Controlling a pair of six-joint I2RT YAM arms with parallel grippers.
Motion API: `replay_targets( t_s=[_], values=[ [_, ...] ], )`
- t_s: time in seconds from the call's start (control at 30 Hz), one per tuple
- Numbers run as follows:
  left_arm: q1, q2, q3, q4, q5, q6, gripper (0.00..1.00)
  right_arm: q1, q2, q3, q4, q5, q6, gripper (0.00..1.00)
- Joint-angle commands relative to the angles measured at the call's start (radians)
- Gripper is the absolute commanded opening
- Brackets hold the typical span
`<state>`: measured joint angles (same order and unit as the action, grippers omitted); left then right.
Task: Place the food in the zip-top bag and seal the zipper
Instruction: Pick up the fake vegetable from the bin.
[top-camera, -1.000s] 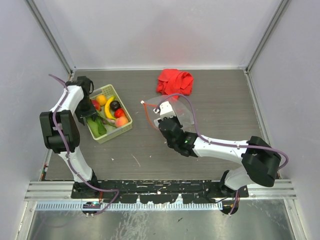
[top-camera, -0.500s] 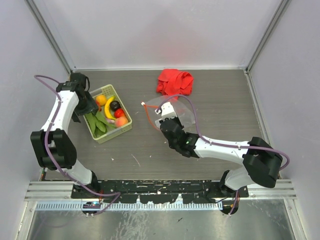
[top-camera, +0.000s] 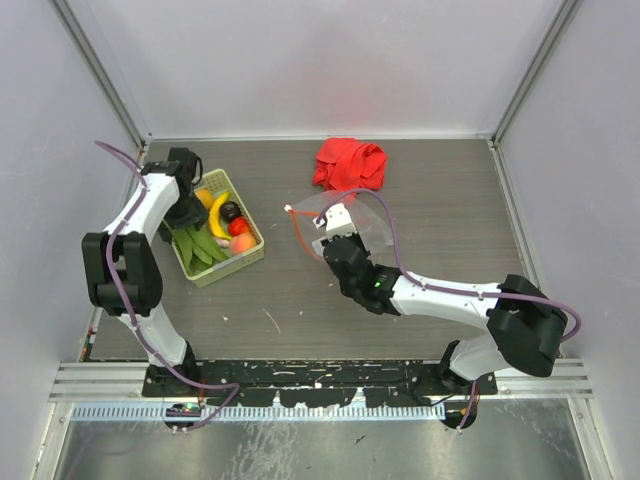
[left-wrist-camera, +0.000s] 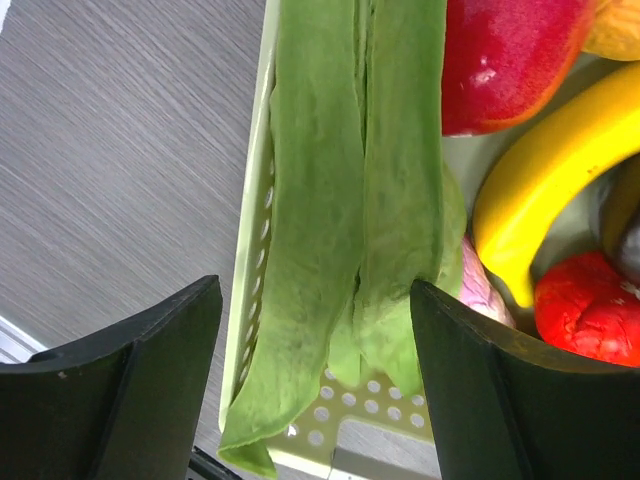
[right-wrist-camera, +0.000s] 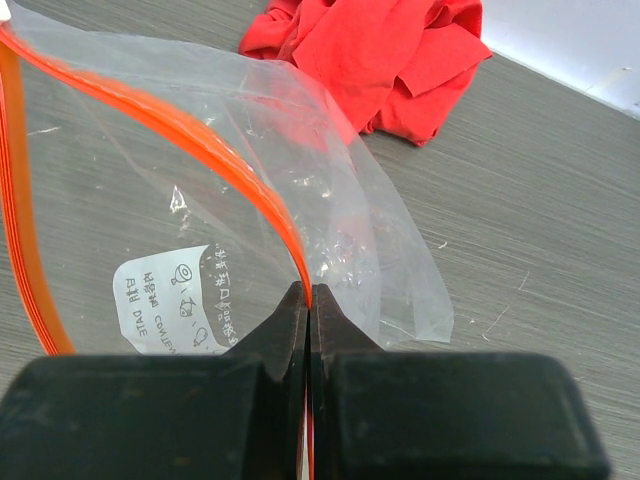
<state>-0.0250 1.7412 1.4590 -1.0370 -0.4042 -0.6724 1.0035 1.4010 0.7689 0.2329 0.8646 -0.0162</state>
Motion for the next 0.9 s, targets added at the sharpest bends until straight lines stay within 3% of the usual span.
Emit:
replay_targets(
  t_s=[0.0,0.3,0.67,0.87],
  values=[
    [0.0,0.042,0.034,0.042,-0.043,-0.03,0.76,-0.006,-0.033,0.007,0.06,-0.002,0.018,0.01],
    [-0.002,0.103,0.05,0.049,-0.028,-0.033,0.73,-0.008,-0.023,0.007,0.06,-0.005,0.018,0.01],
    [-0.023,-0.029,0.078,0.029,-0.089,-0.026,0.75,-0.013,-0.025,0.007,0.059,-0.008,0.017,0.01],
    [-0.026,0.009,0.067,0.042,-0.093,-0.05,0.74,-0.013,-0.034,0.003,0.057,-0.012,0.022,0.01]
  ],
)
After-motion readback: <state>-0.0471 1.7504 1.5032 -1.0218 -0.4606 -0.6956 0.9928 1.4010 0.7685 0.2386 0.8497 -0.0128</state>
